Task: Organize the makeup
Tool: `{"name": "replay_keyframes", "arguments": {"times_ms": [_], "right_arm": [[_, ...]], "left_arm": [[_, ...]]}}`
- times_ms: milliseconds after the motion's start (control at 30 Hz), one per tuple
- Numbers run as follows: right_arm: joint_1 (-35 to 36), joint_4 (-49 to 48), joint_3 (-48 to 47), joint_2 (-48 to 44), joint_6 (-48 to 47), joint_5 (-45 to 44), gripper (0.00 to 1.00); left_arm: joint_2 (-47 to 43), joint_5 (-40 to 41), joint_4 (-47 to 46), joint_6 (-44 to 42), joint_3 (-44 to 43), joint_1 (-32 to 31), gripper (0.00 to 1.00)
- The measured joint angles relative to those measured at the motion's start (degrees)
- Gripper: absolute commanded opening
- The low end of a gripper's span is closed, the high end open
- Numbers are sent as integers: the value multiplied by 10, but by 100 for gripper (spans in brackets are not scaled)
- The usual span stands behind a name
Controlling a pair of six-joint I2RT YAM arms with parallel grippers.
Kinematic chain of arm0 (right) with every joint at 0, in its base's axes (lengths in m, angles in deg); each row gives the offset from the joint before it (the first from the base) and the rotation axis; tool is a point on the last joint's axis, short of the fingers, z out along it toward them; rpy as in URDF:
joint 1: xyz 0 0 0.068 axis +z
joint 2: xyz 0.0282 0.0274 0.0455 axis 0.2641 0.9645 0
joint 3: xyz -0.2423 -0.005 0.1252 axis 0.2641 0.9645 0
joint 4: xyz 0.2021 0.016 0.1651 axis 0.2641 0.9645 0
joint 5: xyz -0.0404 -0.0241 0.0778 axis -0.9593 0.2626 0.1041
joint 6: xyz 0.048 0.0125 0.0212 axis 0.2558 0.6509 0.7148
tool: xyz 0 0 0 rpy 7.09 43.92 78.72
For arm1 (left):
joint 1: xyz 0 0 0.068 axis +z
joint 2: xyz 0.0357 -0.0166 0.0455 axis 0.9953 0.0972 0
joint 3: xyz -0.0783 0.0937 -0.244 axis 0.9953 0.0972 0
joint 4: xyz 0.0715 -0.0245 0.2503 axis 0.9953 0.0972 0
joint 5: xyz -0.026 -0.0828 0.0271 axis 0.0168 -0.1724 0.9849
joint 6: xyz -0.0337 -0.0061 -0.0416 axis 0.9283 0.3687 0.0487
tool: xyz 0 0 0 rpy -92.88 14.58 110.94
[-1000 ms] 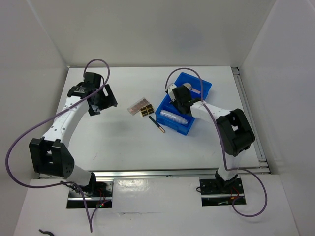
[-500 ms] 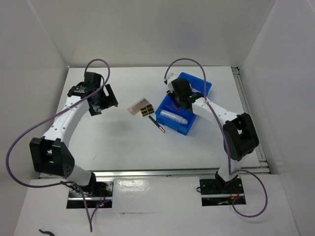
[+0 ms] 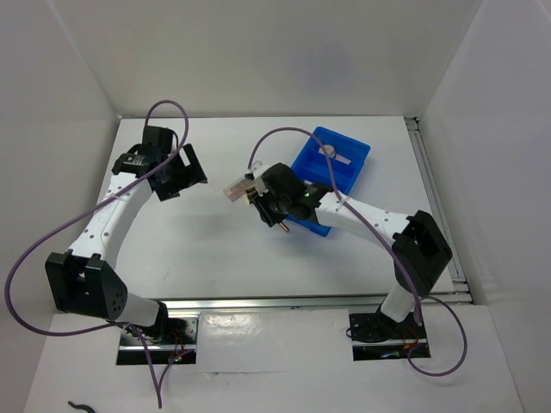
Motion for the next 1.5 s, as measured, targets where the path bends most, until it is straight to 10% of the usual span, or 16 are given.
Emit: {"name": "replay_keyframes", "arguments": {"times_ms": [767, 1500], "right_arm": [[2, 21, 3, 167, 32, -88, 42], [10, 7, 19, 142, 34, -153, 54]], "left_arm": [[-1, 4, 0, 0, 1, 0, 100], [-1, 4, 0, 0, 1, 0, 100]]}}
